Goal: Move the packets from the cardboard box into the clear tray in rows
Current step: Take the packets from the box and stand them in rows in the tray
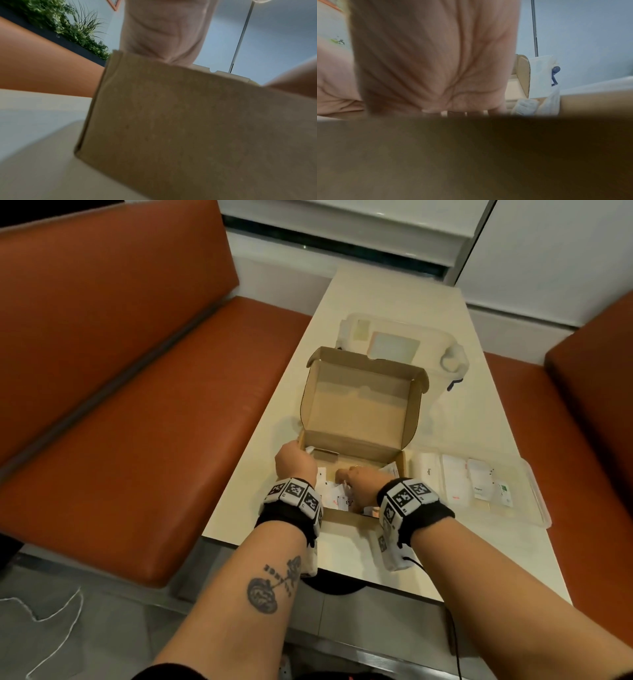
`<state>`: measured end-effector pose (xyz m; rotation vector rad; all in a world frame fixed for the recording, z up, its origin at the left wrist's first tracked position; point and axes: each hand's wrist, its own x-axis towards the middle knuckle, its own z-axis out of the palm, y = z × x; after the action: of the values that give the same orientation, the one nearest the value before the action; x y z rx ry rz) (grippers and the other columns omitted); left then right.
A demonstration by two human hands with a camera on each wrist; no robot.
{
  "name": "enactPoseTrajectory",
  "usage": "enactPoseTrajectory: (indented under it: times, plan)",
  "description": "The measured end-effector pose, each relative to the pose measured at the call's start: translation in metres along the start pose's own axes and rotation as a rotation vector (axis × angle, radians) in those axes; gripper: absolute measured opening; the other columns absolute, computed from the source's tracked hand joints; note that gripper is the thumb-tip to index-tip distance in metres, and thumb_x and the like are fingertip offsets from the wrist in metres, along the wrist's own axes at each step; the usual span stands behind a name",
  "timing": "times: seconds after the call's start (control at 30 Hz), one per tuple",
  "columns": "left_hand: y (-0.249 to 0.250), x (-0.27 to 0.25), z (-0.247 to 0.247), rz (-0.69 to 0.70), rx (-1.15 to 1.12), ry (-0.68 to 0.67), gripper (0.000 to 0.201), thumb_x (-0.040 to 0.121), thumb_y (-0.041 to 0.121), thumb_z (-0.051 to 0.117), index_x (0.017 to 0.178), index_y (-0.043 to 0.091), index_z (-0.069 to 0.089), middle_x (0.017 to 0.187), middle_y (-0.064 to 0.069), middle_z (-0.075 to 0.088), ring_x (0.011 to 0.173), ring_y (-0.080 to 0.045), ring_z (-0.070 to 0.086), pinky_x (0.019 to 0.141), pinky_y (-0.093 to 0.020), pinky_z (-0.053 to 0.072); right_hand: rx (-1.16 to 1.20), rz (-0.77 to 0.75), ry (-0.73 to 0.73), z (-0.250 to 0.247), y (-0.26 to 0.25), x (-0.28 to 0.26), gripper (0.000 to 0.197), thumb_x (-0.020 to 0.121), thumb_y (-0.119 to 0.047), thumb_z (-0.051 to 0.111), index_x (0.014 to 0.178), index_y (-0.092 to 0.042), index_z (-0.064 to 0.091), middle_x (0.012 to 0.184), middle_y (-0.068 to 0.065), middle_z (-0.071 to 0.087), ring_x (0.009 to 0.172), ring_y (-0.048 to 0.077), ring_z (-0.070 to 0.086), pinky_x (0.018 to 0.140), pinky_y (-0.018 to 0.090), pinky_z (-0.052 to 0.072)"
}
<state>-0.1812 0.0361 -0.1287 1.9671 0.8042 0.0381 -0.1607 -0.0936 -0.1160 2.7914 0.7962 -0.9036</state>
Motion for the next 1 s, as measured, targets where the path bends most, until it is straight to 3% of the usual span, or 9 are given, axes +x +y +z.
enactPoseTrajectory:
  times: [0.13,0.27,0.4,0.57,0.63,0.77,0.87,0.93,1.0]
  plan:
    - [0.0,0.0,0.001,0.003,0.006,0.003,0.026,0.097,0.017,0.053,0.108,-0.005,0.063,0.112,-0.023,0.064,0.107,-0.04,0.058,0.08,-0.043,0.049,0.132,-0.036,0.027,0.004,-0.004,-0.006,0.058,0.083,-0.013,0.068,0.136,-0.016,0.044,0.124,0.01,0.056,0.112,0.026,0.054,0.084,0.028,0.042]
    - [0.0,-0.002,0.001,0.009,0.029,0.023,0.023,0.095,0.007,0.048,0.107,-0.006,0.063,0.112,-0.025,0.063,0.108,-0.042,0.057,0.083,-0.046,0.049,0.357,-0.055,0.057,0.006,-0.008,-0.007,0.052,0.085,-0.028,0.068,0.132,-0.017,0.051,0.121,0.008,0.057,0.083,0.019,0.059,0.068,0.024,0.048]
    - [0.0,-0.003,0.0,0.014,0.053,0.025,0.027,0.09,-0.004,0.041,0.108,-0.008,0.062,0.115,-0.027,0.061,0.111,-0.043,0.056,0.086,-0.048,0.049,0.492,-0.026,0.158,0.012,-0.006,-0.005,0.05,0.083,-0.026,0.071,0.128,-0.013,0.057,0.12,0.008,0.06,0.06,0.005,0.05,0.051,0.013,0.04]
    - [0.003,0.0,-0.003,0.014,0.024,-0.021,0.025,0.095,0.01,0.051,0.111,-0.006,0.062,0.116,-0.024,0.063,0.11,-0.04,0.056,0.084,-0.042,0.047,0.648,0.03,0.284,0.009,0.011,-0.012,0.044,0.083,-0.023,0.07,0.125,-0.011,0.06,0.121,0.009,0.063,0.083,0.013,0.058,0.075,0.023,0.046]
    - [0.01,-0.004,-0.002,0.033,-0.019,-0.009,0.03,0.093,0.01,0.052,0.12,-0.001,0.059,0.123,-0.02,0.06,0.115,-0.036,0.055,0.089,-0.039,0.046,0.759,0.063,0.356,0.005,0.019,-0.015,0.046,0.083,-0.022,0.071,0.126,-0.011,0.059,0.119,0.009,0.064,0.08,0.014,0.059,0.073,0.024,0.049]
    - [0.033,-0.011,0.006,0.156,-0.118,0.08,0.055,0.093,0.032,0.057,0.14,0.006,0.043,0.139,-0.014,0.049,0.13,-0.03,0.044,0.106,-0.041,0.038,0.944,0.079,0.483,-0.003,0.036,-0.024,0.044,0.083,-0.023,0.071,0.125,-0.013,0.06,0.104,0.003,0.067,0.069,0.011,0.063,0.049,0.012,0.045]
    - [0.046,-0.021,0.015,0.254,-0.24,0.183,0.062,0.094,0.043,0.052,0.143,0.009,0.038,0.151,-0.01,0.034,0.14,-0.026,0.029,0.114,-0.039,0.027,0.982,0.056,0.569,-0.01,0.047,-0.032,0.047,0.083,-0.024,0.071,0.126,-0.01,0.058,0.104,0.002,0.067,0.078,0.008,0.063,0.057,0.005,0.044]
    - [0.051,-0.028,0.022,0.288,-0.305,0.243,0.063,0.092,0.049,0.051,0.142,0.012,0.039,0.151,-0.007,0.033,0.139,-0.025,0.028,0.113,-0.039,0.027,1.039,0.045,0.607,-0.013,0.052,-0.036,0.051,0.083,-0.024,0.071,0.128,-0.008,0.056,0.107,0.008,0.067,0.084,0.015,0.064,0.07,0.015,0.048]
    - [0.055,-0.033,0.031,0.26,-0.41,0.159,0.065,0.089,0.056,0.052,0.14,0.017,0.04,0.148,-0.005,0.039,0.135,-0.024,0.036,0.11,-0.041,0.032,1.134,0.03,0.641,-0.016,0.057,-0.04,0.049,0.083,-0.022,0.071,0.126,-0.007,0.057,0.097,0.01,0.068,0.078,0.021,0.065,0.067,0.023,0.051]
